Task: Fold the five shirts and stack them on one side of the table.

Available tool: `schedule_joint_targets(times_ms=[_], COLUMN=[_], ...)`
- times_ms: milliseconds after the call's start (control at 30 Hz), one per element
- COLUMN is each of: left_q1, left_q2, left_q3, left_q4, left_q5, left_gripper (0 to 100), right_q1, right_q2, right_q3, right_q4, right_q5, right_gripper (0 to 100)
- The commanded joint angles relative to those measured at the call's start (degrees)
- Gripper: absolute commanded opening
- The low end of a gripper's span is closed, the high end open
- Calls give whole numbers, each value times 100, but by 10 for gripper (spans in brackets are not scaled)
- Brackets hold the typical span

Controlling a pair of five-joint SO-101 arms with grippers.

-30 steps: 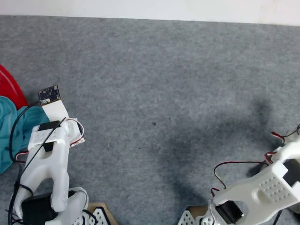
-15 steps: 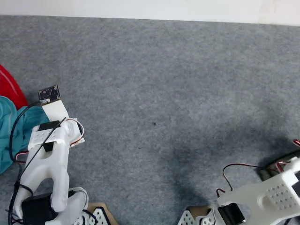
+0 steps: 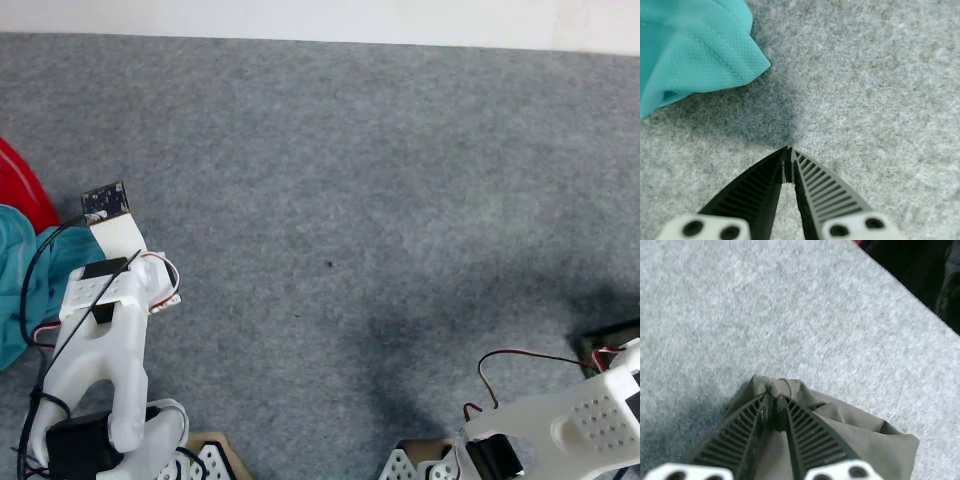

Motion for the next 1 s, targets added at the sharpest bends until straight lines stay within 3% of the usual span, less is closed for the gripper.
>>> schedule_joint_targets(times_ms=[0,467,700,967], left_q1=[101,84,84,101], left_q2=[-119,-119,-119,-119], left_q3=[-4,-4,-4,-4], left_q4=[-62,-62,-62,-62], left_q5=[26,26,26,26], left_gripper=[5,5,5,5], right_q1=[4,40,57,-84], right_q2=[-84,-40,725,971], right_q3=[-382,-374,-681,-963], right_q4=[22,-145,-110,22], right_q5=[-70,-70,-70,-246], right_gripper=[6,6,17,279])
